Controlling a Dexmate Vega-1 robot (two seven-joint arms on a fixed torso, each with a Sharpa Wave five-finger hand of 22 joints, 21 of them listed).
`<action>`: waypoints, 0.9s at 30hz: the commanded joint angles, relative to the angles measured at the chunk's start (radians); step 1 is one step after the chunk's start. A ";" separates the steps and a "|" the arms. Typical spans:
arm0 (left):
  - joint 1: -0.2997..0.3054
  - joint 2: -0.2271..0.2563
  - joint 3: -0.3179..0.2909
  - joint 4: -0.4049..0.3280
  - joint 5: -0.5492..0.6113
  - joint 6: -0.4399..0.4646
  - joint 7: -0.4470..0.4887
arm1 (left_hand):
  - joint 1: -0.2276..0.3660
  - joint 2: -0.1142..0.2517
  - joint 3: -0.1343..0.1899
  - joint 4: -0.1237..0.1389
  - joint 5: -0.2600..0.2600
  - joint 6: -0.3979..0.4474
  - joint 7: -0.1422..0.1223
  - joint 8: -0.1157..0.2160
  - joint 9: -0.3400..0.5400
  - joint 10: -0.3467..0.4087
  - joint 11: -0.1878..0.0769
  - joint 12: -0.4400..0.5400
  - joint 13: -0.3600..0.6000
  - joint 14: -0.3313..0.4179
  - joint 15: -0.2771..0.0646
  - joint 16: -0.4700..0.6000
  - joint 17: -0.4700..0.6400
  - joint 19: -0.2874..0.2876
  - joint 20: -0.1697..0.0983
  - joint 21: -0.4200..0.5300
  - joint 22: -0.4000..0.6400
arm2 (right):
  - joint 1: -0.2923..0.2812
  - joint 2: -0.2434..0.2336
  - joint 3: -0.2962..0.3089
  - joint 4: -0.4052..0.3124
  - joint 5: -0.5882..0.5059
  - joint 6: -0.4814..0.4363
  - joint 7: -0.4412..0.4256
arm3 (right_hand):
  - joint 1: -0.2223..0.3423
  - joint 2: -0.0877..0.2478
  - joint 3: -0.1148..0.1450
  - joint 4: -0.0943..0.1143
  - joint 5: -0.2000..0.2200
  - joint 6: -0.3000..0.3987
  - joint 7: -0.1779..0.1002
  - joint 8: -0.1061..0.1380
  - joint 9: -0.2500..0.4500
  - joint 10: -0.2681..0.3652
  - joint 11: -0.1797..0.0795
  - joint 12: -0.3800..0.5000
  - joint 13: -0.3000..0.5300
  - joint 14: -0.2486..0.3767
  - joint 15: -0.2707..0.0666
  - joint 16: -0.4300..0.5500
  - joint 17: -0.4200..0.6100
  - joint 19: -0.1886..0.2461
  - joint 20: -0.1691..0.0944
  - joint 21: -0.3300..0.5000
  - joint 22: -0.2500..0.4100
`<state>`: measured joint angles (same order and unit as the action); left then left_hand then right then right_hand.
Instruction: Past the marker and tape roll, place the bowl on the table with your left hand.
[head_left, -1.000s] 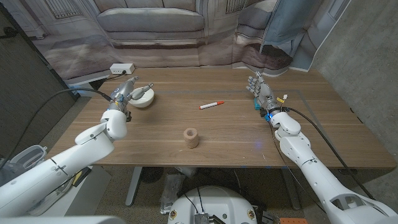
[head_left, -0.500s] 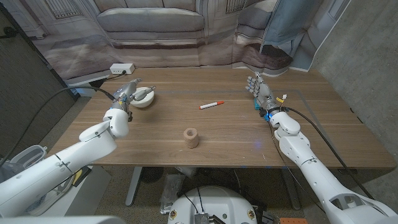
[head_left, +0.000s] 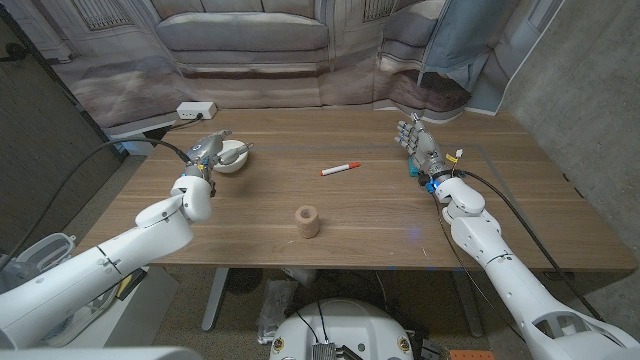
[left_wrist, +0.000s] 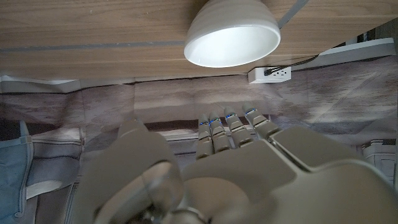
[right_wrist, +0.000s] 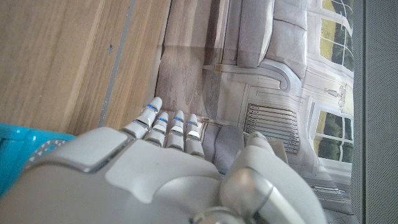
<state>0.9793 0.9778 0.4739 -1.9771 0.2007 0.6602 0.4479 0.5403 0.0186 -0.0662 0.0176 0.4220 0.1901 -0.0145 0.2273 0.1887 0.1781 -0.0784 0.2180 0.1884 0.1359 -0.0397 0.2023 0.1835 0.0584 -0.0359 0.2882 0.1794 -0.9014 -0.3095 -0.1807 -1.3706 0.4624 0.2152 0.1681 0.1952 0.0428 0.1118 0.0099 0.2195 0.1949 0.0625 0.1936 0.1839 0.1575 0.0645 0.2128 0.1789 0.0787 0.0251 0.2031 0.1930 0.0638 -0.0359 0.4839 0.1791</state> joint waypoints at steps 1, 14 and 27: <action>-0.034 -0.009 0.046 0.016 0.020 0.052 -0.030 | 0.016 -0.004 -0.006 -0.005 0.006 0.009 -0.002 -0.003 0.001 0.009 -0.006 -0.001 0.004 0.000 -0.026 -0.004 0.003 0.009 -0.047 -0.003 0.002 | 0.005 -0.004 0.003 0.000 0.003 -0.016 0.008 | 0.003 -0.006 0.000 0.000 0.005 0.009 0.000 0.002 0.001 0.007 0.001 0.001 0.005 0.011 0.001 0.004 0.004 0.006 -0.041 -0.002 0.004; -0.089 -0.030 0.094 0.074 0.033 0.043 -0.059 | 0.024 -0.006 -0.009 -0.009 0.009 0.006 -0.005 -0.006 0.001 0.011 -0.006 -0.003 0.004 -0.001 -0.026 -0.005 0.003 0.005 -0.044 -0.009 0.002 | 0.006 0.003 0.010 0.007 0.002 -0.022 0.004 | 0.001 -0.003 -0.001 0.001 0.004 0.013 -0.002 0.003 0.001 0.012 0.003 0.002 0.005 0.013 0.001 0.004 0.004 0.010 -0.042 -0.006 0.005; -0.133 -0.059 0.122 0.161 0.019 -0.019 -0.085 | 0.036 -0.009 -0.011 -0.016 0.011 0.014 -0.008 -0.006 0.002 0.017 -0.012 -0.003 0.005 0.003 -0.028 -0.004 0.003 0.008 -0.045 -0.014 0.002 | 0.008 0.007 0.010 -0.002 -0.001 -0.018 -0.002 | 0.000 -0.002 -0.002 0.000 0.003 0.015 -0.002 0.004 0.001 0.015 0.006 0.002 0.005 0.016 0.002 0.004 0.004 0.014 -0.041 -0.009 0.005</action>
<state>0.8813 0.9384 0.5705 -1.8725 0.2267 0.6775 0.3856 0.5641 0.0133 -0.0733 0.0106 0.4259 0.1988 -0.0233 0.2196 0.1885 0.1891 -0.0894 0.2143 0.1884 0.1360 -0.0396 0.2024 0.1835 0.0583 -0.0360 0.2766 0.1792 -0.8949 -0.3059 -0.1713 -1.3675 0.4651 0.1947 0.1708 0.1953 0.0426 0.1118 0.0100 0.2195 0.1985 0.0588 0.1936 0.1838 0.1646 0.0714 0.2128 0.1789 0.0877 0.0270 0.2031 0.1929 0.0672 -0.0395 0.4762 0.1791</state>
